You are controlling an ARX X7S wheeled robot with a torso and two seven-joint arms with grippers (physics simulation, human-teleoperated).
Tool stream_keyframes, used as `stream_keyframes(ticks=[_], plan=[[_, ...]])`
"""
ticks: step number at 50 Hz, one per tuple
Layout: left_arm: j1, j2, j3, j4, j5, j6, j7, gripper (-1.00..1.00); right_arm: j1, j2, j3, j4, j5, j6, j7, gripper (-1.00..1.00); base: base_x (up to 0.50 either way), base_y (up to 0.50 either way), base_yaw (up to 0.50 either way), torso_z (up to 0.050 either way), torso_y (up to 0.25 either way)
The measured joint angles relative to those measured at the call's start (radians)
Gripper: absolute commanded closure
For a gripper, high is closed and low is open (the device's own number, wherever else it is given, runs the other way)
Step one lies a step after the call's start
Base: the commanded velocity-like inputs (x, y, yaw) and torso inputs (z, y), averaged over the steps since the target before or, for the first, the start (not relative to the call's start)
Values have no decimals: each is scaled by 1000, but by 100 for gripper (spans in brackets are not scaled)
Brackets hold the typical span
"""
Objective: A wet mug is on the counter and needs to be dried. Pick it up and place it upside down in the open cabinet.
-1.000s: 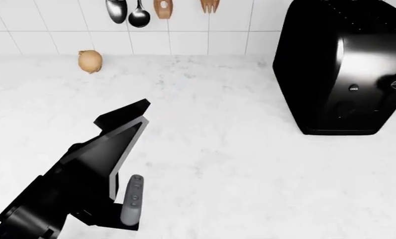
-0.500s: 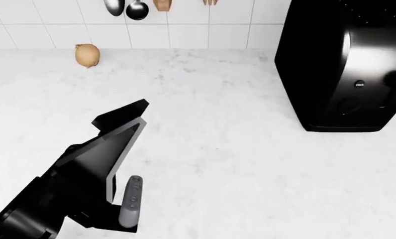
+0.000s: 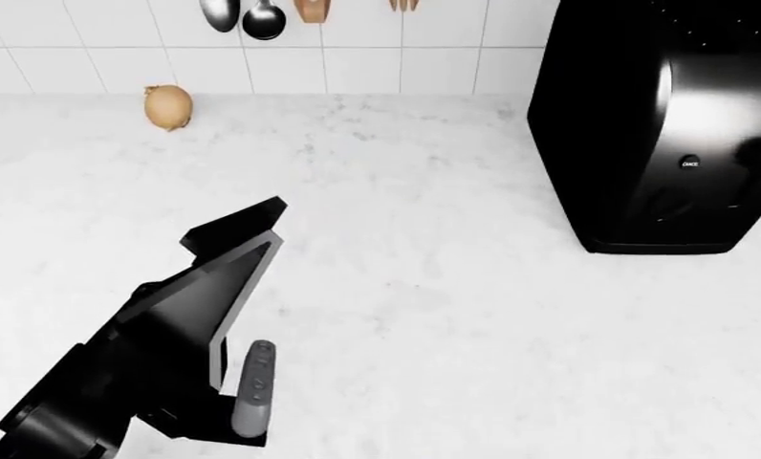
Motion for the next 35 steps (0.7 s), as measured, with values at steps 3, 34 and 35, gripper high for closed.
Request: stream_keyframes(ticks=[3,34,35], plan=[[3,1,0,-1,-1,0,-2,-100,-4,0,4,-8,-11,0,0,100,4,0,3,0,-10],[23,7,3,-8,1,6,-15,-100,-39,-11,11,-86,-150,-14,-36,-100,1,0,1,0,-9],[23,7,2,-7,1,6,-15,-100,-39,-11,10,-85,-151,-15,-37,-100,0,0,-2,0,-14]])
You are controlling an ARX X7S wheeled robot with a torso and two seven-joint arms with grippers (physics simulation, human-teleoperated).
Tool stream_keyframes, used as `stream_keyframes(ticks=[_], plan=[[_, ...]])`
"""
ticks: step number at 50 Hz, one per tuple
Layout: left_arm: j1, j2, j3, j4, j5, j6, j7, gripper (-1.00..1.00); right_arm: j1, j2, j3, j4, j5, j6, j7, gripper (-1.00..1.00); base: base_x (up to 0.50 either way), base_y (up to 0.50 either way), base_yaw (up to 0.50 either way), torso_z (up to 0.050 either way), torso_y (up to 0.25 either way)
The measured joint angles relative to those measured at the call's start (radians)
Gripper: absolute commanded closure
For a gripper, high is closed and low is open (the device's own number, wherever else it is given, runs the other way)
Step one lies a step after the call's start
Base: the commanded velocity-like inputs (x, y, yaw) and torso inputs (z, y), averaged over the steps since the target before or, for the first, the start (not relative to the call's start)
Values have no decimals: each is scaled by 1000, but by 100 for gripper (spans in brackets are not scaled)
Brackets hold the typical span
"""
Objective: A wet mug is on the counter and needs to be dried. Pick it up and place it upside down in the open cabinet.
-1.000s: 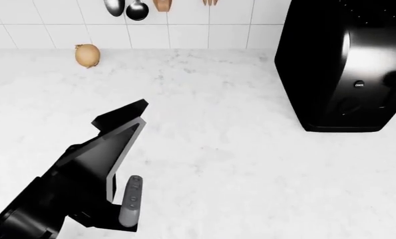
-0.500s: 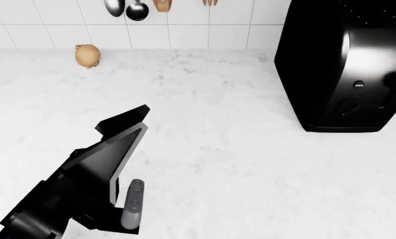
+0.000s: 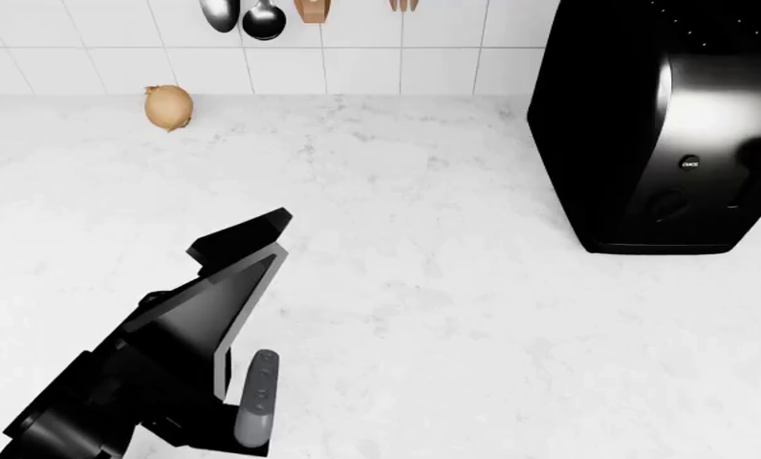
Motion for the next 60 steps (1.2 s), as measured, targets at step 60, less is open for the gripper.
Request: stream_keyframes(ticks=[60], plan=[[7,-5,-23,48,11,-8,17,-100,-237,415,274,-807,872,811,317,-100,-1,0,-1,-2,114]])
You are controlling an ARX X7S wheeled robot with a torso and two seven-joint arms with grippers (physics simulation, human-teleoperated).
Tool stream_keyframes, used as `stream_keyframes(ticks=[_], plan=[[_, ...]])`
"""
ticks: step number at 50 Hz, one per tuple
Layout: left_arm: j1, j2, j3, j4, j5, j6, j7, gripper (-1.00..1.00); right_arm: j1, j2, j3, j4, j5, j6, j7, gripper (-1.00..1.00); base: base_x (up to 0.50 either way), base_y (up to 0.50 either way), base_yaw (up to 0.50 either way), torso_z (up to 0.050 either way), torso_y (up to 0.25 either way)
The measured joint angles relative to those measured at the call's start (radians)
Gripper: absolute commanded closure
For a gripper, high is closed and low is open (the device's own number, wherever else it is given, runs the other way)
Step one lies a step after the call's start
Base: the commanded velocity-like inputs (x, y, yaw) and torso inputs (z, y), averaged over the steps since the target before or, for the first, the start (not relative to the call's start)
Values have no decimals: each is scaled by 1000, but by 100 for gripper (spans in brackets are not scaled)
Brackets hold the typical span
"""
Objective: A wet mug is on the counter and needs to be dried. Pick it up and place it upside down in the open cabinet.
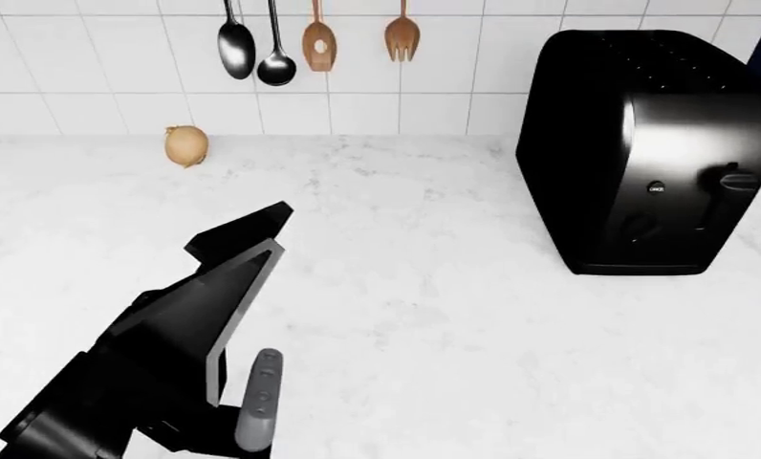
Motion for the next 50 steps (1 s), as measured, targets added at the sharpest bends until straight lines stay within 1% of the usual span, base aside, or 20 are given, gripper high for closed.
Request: stream_keyframes(ticks=[8,16,25,40,44,50], plan=[[1,-4,-5,7,-2,-3,3,-100,-60,73,39,-101,206,29,87,-100,0,0,0,0,0],[5,-4,-10,15,-11,-9,5,-100,-165,141,64,-204,322,20,115,-100,0,0,0,0,0],[12,-6,-23,36,-35,-23,3,-100,-320,198,77,-315,335,-20,81,-100,0,0,0,0,0],[11,-28,-96,149,-184,-65,-3,-100,-522,262,98,-422,339,-81,59,-100,0,0,0,0,0],[8,-32,-124,184,-251,-70,-6,-100,-563,275,104,-439,335,-97,52,-100,0,0,0,0,0],[0,-37,-192,242,-413,-73,-9,-100,-616,297,116,-458,322,-120,38,-100,0,0,0,0,0]])
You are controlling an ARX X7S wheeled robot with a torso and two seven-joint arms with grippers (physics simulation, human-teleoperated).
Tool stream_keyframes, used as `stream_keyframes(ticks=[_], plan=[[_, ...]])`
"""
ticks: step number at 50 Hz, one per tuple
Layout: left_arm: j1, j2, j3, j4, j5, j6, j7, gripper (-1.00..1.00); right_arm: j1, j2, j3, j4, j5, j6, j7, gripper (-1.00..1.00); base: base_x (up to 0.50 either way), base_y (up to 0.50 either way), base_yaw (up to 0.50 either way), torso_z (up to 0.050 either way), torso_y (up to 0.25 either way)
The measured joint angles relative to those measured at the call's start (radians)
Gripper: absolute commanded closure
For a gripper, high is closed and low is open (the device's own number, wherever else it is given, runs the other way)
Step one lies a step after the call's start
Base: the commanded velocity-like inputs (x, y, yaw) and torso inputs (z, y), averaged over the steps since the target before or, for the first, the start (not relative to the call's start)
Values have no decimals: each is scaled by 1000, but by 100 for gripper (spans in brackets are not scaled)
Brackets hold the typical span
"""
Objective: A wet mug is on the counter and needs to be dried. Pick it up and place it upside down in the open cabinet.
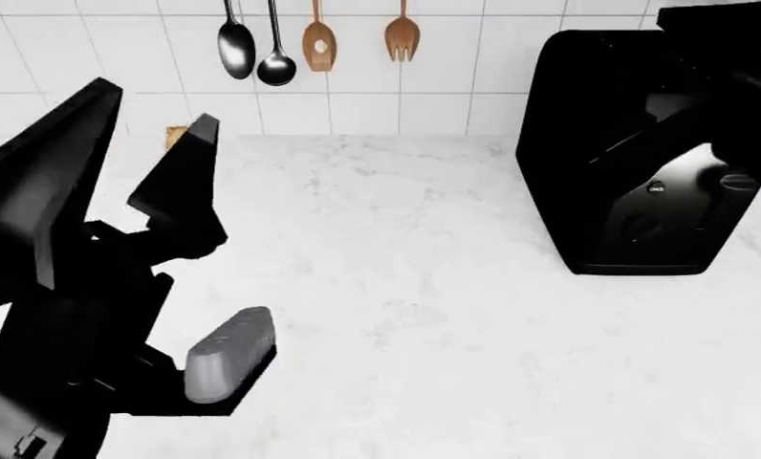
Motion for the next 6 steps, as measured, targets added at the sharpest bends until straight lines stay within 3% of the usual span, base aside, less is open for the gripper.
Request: stream_keyframes(ticks=[6], plan=[[-3,9,-115,46,-239,-17,18,-100,-60,26,19,-19,-17,-27,-17,-100,0,0,0,0,0]])
